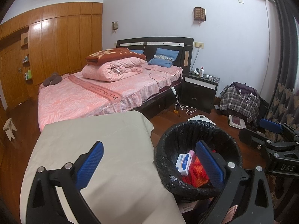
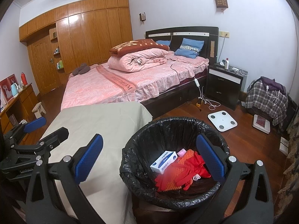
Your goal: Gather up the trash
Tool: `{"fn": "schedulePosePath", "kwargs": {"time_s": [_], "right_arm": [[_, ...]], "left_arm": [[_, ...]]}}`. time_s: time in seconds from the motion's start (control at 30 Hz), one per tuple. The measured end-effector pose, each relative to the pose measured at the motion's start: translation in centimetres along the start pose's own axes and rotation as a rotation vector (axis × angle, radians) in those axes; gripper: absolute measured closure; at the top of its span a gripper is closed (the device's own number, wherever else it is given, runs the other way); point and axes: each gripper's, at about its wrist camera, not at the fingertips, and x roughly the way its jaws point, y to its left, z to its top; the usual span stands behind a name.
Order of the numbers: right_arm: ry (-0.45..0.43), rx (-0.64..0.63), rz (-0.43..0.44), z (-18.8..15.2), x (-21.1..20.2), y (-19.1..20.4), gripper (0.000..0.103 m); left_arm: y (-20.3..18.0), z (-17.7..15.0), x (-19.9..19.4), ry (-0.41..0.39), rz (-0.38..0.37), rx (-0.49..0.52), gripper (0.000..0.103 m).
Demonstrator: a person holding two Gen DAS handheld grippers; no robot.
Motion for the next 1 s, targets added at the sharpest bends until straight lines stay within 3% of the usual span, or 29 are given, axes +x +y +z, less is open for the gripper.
{"fn": "schedulePosePath", "kwargs": {"time_s": [1.0], "right_arm": [[0.008, 0.004, -0.002, -0.27, 0.25, -0.11, 0.006]], "left_arm": [[0.19, -0.85, -0.08, 0.011, 0.0, 0.005, 0.006]]}}
